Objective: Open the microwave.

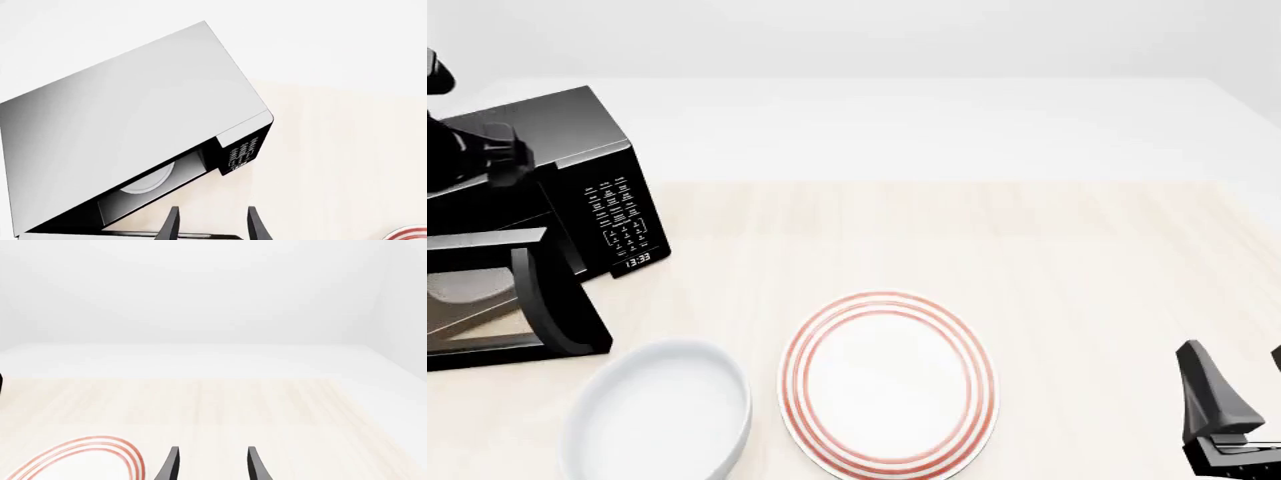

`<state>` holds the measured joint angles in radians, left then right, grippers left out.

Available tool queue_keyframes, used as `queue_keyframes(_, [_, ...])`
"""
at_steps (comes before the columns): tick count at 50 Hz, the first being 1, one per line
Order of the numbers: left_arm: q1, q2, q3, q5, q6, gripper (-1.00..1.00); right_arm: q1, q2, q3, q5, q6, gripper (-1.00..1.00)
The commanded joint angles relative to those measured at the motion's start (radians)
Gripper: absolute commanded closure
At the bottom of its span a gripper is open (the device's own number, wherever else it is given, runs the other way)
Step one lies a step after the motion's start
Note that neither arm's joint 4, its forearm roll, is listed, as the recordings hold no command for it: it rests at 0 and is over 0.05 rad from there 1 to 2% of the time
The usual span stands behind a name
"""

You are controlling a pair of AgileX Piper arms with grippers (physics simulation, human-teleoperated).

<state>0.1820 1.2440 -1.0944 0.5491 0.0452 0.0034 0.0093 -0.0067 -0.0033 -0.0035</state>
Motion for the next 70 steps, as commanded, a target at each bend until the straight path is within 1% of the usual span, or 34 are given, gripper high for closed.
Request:
queue_keyframes(1, [0.003,0.036,-0.011,-0.009,-0.008,-1.00,0.000,0.000,0.000,0.000,0.000,-1.00])
queue_keyframes(9, [-0.003,0.067,0.008,-0.044,-0.026,-1.00,0.000,0.000,0.000,0.000,0.000,-1.00])
queue_keyframes(18, [-0.006,0.093,-0.006,-0.037,-0.030,-1.00,0.000,0.000,0.000,0.000,0.000,-1.00])
queue_keyframes(25, [0.018,0.110,-0.008,-0.026,-0.015,-1.00,0.000,0.000,0.000,0.000,0.000,-1.00])
queue_keyframes(30, [0.028,0.127,-0.034,-0.011,-0.003,-1.00,0.000,0.000,0.000,0.000,0.000,-1.00])
queue_keyframes(36, [0.038,0.150,-0.042,-0.014,0.008,-1.00,0.000,0.000,0.000,0.000,0.000,-1.00])
queue_keyframes(43, [0.045,0.166,-0.042,-0.022,0.011,-1.00,0.000,0.000,0.000,0.000,0.000,-1.00])
queue_keyframes(56, [0.061,0.194,-0.061,-0.005,0.019,-1.00,0.000,0.000,0.000,0.000,0.000,-1.00])
queue_keyframes(62, [0.070,0.206,-0.057,-0.007,0.021,-1.00,0.000,0.000,0.000,0.000,0.000,-1.00])
queue_keyframes(64, [0.086,0.210,-0.052,-0.005,0.043,-1.00,0.000,0.000,0.000,0.000,0.000,-1.00])
queue_keyframes(70, [0.101,0.216,-0.042,-0.015,0.052,-1.00,0.000,0.000,0.000,0.000,0.000,-1.00])
